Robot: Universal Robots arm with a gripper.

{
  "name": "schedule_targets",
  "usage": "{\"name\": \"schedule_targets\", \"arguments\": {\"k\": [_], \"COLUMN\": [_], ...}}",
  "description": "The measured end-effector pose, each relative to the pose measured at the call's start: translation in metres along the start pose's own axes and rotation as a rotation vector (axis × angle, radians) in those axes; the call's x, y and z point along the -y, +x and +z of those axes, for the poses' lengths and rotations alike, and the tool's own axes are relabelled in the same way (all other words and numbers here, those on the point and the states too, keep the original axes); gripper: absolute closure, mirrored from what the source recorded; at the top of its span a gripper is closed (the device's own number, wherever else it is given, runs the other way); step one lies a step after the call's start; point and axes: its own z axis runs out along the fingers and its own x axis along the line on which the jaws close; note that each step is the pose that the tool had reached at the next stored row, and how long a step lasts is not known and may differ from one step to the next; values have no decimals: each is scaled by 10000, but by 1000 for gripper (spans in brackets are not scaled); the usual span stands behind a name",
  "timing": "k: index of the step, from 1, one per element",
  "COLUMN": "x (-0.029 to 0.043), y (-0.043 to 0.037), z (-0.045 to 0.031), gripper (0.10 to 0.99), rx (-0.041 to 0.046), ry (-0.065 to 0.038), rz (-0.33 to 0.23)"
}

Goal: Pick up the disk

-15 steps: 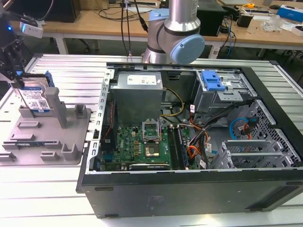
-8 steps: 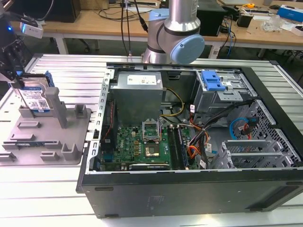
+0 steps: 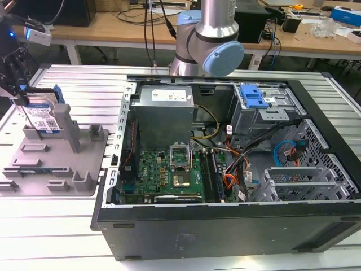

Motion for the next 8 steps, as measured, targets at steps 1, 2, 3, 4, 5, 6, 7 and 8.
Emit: {"name": "schedule_targets", "arguments": {"k": [1,2,3,4,5,6,7,8], "x": [0,0,0,0,0,-1,-2,-4], "y": [0,0,0,0,0,0,0,0], "z": [0,0,0,-4,-39,-67,-99,-151], "gripper": [718,718,718,718,718,718,718,718], "rx": [0,0,0,0,0,-3,-2,-3], "ry": [1,0,0,4,5,0,1,1], "rz": [0,0,0,0,0,0,0,0]}}
